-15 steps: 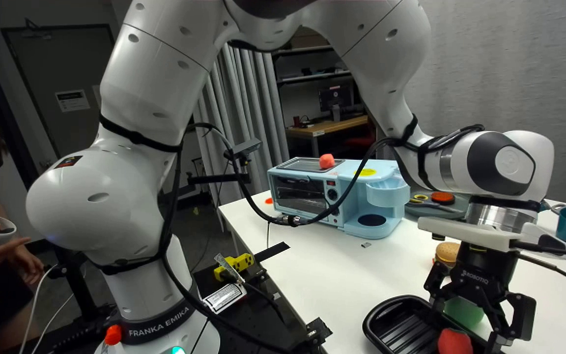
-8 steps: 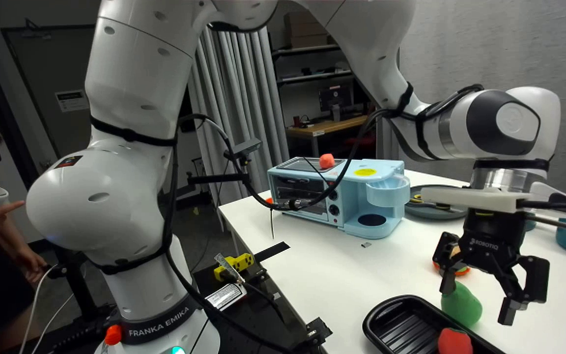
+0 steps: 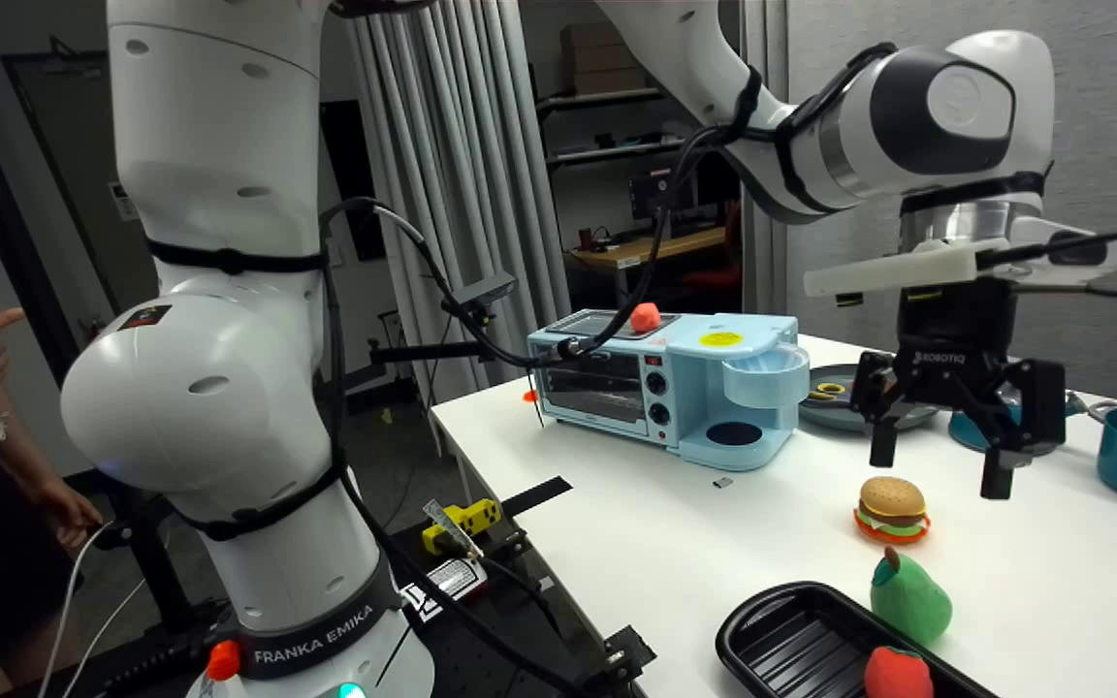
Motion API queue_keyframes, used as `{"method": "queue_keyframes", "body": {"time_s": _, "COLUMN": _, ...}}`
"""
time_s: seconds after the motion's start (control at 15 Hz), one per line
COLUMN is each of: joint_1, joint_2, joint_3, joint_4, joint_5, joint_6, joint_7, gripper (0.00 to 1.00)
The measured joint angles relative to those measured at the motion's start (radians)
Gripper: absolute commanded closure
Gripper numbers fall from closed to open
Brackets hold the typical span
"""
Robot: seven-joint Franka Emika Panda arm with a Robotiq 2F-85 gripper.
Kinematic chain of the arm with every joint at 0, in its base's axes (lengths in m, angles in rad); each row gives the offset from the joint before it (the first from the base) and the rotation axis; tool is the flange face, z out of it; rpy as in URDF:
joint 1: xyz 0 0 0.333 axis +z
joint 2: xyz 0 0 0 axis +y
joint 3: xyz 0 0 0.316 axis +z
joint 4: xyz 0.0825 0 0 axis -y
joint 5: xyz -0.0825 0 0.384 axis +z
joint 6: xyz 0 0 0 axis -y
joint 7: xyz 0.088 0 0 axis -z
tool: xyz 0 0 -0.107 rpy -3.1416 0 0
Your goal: Stand the sandwich plush toy and the pear plush toy upright, then place the strawberry plush toy on the tray
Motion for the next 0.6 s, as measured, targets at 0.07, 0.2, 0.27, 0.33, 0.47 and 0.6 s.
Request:
{"method": "queue_keyframes", "body": {"time_s": 0.07, "joint_1": 0.008, "joint_2": -0.027, "joint_3": 0.004, "joint_4": -0.009, "joint_5": 0.0, "joint_6": 0.015, "joint_7": 0.015, "gripper": 0.0}}
{"method": "queue_keyframes", "body": {"time_s": 0.2, "joint_1": 0.021, "joint_2": -0.076, "joint_3": 0.012, "joint_4": -0.03, "joint_5": 0.0, "joint_6": 0.057, "joint_7": 0.043, "gripper": 0.0}}
{"method": "queue_keyframes", "body": {"time_s": 0.27, "joint_1": 0.027, "joint_2": -0.099, "joint_3": 0.017, "joint_4": -0.043, "joint_5": 0.0, "joint_6": 0.082, "joint_7": 0.058, "gripper": 0.0}}
{"method": "queue_keyframes", "body": {"time_s": 0.33, "joint_1": 0.032, "joint_2": -0.122, "joint_3": 0.023, "joint_4": -0.059, "joint_5": 0.001, "joint_6": 0.107, "joint_7": 0.072, "gripper": 0.0}}
{"method": "queue_keyframes", "body": {"time_s": 0.47, "joint_1": 0.04, "joint_2": -0.164, "joint_3": 0.033, "joint_4": -0.093, "joint_5": 0.002, "joint_6": 0.157, "joint_7": 0.103, "gripper": 0.0}}
{"method": "queue_keyframes", "body": {"time_s": 0.6, "joint_1": 0.046, "joint_2": -0.203, "joint_3": 0.041, "joint_4": -0.13, "joint_5": 0.002, "joint_6": 0.203, "joint_7": 0.131, "gripper": 0.0}}
